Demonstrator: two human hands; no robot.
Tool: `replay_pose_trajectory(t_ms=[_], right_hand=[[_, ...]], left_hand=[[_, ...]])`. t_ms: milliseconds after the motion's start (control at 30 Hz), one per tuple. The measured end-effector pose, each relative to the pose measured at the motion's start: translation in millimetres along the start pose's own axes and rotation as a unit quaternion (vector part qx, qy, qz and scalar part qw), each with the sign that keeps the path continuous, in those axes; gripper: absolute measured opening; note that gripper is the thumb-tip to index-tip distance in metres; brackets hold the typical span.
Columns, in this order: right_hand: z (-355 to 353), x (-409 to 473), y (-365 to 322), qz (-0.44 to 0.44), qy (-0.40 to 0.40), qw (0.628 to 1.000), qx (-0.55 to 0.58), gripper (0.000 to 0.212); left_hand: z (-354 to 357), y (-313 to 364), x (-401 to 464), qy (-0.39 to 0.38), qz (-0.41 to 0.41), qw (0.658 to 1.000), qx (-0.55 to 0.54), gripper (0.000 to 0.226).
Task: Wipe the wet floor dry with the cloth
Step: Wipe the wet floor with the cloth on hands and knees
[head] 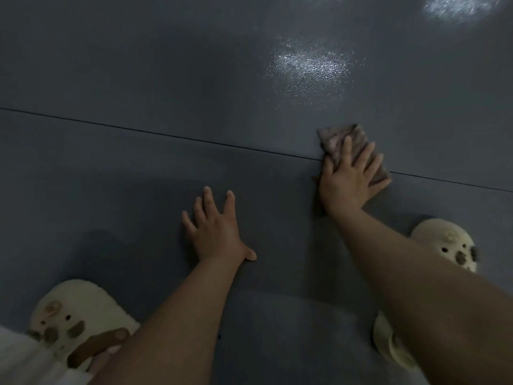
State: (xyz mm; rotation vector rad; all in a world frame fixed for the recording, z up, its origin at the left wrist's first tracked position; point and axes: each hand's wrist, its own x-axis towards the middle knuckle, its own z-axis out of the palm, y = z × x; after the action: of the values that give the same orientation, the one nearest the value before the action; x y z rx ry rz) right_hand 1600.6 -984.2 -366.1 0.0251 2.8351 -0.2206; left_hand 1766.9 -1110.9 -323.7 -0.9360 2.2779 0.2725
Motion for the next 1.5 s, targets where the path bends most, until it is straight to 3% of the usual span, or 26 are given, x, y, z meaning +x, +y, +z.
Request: replay_pose_trajectory(t_ms=[67,167,267,400,467,600,667,733,833,933,1033,1133,1200,1267,1333,1500], right_hand=[[10.1,-31.3,-20.0,-0.05,-0.028,0.998,0.002,0.057],[31.9,-88.0,-35.7,-0.204,-0.061,0.977,-0.029,0.06],[50.7,-123.5,-17.6,-0.377,-0.05,0.921,-0.079,0.059],[36.5,-84.4,23.6,-0.515,-0.064,0.844,-0.139,0.06],[22.3,-51.8,38.2,-0.465,-0.042,0.875,-0.126,0.062],[-7.4,-1.9,69.7,-0.185,-0.022,0.98,-0.077,0.058],[-13.2,3.4,73.0,-0.105,-0.015,0.993,-0.051,0.058],[-9.0,-8.6,59.5,-0.078,-0.014,0.997,-0.02,0.058],[5.6,-48.7,37.2,-0.103,-0.03,0.994,0.001,0.059],[30.0,-105.3,28.0,-0.228,-0.051,0.972,-0.034,0.059],[40.4,-143.4,38.0,-0.39,-0.087,0.913,-0.085,0.058],[25.8,-117.2,59.0,-0.494,-0.109,0.848,-0.157,0.059],[9.4,-86.6,70.7,-0.477,-0.088,0.856,-0.179,0.057],[-11.9,-61.1,77.1,-0.353,-0.089,0.912,-0.191,0.057],[-33.7,-51.9,76.3,-0.282,-0.087,0.933,-0.207,0.06],[-70.3,-88.6,71.1,-0.295,-0.106,0.934,-0.169,0.056]], left_hand=[[0.0,0.3,-0.4,0.002,0.0,1.0,-0.005,0.132],[2.3,-1.9,1.1,0.012,0.005,1.0,-0.015,0.126],[3.1,-3.9,2.8,0.03,0.008,0.999,-0.032,0.11],[0.7,-2.9,3.4,0.006,0.002,1.0,-0.012,0.129],[-0.1,-2.1,3.5,0.002,-0.002,1.0,0.001,0.132],[-1.4,-0.1,2.9,-0.001,-0.007,1.0,0.009,0.134],[-0.7,-0.4,3.4,0.002,-0.007,1.0,0.007,0.134],[0.0,-0.8,3.3,0.009,-0.009,1.0,0.007,0.133],[1.6,-0.8,1.8,0.012,-0.006,1.0,0.014,0.133],[2.7,-1.6,0.5,0.02,-0.006,1.0,0.018,0.132],[1.8,-1.2,-1.2,0.026,-0.005,0.999,0.026,0.121],[1.3,2.5,-7.6,0.037,-0.008,0.998,0.047,0.118],[2.6,7.5,-15.8,0.05,-0.007,0.997,0.062,0.123],[4.6,15.1,-27.7,0.066,0.015,0.994,0.08,0.117],[5.1,23.2,-42.5,0.074,0.048,0.992,0.094,0.105],[-10.5,43.5,-88.6,0.073,0.081,0.993,0.054,0.095]])
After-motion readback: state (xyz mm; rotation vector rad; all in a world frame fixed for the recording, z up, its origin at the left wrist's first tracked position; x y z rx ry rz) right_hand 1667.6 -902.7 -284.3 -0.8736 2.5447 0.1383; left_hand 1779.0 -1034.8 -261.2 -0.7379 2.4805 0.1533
